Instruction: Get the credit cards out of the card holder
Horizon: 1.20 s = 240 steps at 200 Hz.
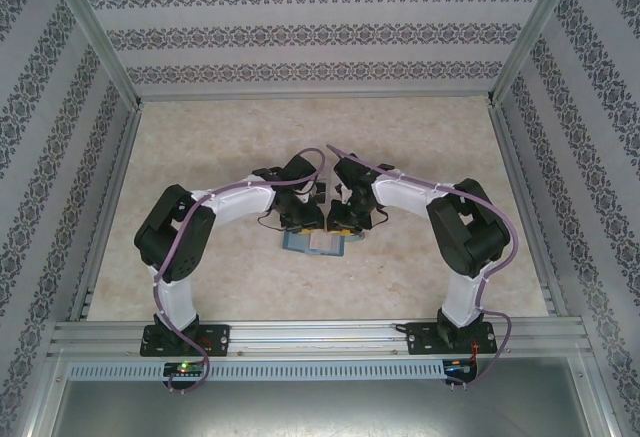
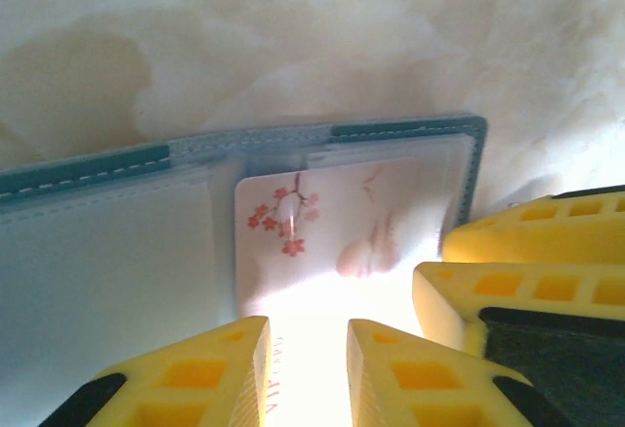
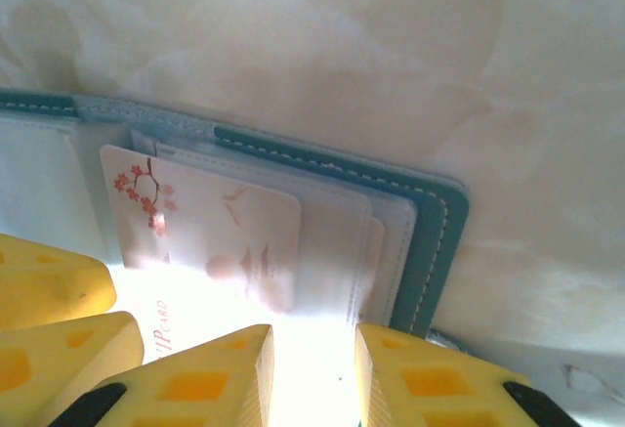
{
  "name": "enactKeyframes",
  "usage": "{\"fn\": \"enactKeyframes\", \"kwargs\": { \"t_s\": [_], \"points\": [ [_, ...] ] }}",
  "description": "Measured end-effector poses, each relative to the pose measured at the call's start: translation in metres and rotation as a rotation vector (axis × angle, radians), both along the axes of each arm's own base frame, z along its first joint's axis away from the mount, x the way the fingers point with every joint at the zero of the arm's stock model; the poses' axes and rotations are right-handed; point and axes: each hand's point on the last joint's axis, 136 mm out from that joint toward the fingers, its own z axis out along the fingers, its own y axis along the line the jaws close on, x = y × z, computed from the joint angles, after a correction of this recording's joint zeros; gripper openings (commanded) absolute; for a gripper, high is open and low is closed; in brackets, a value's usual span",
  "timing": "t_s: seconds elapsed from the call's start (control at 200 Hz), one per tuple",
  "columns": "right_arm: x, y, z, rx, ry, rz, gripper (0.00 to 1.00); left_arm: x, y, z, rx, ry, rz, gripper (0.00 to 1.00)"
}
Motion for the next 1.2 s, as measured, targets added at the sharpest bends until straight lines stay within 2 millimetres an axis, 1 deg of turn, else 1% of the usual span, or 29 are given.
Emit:
{"fn": "enactKeyframes", "kwargs": {
  "t_s": [0.125,0.285,0.4,0.535,0.665,0.784,1.034,1.069,1.199],
  "points": [
    [-0.002,0.001,0.002,-0.003,-0.003,0.006,0.29,0.001,0.0,0.003,-0.012,-0.009,0.005,0.27],
    [-0.005,0.007,0.004,0.001,-0.006,0.022,0.29,-0.001,0.002,-0.001,-0.011,-0.006,0.01,0.27],
    [-0.004,0.01,0.006,0.006,-0.013,0.026,0.29,-0.004,0.005,-0.005,-0.013,0.007,0.017,0.27],
    [-0.002,0.012,0.009,0.012,-0.022,0.026,0.29,-0.001,0.008,-0.007,-0.024,0.011,0.033,0.27],
    [-0.002,0.012,0.004,0.006,-0.012,0.026,0.29,0.001,0.007,-0.007,-0.031,0.005,0.037,0.27],
    [-0.003,0.012,-0.004,0.0,0.003,0.027,0.29,0.0,0.008,-0.009,-0.037,0.011,0.039,0.25],
    [-0.002,0.015,-0.004,0.017,0.005,0.026,0.28,-0.003,0.01,-0.013,-0.048,0.026,0.046,0.25],
    [-0.002,0.016,-0.004,0.019,0.006,0.027,0.28,-0.003,0.01,-0.013,-0.049,0.026,0.046,0.24],
    [-0.002,0.016,-0.004,0.022,0.008,0.027,0.28,-0.002,0.009,-0.014,-0.055,0.025,0.047,0.16]
  ]
}}
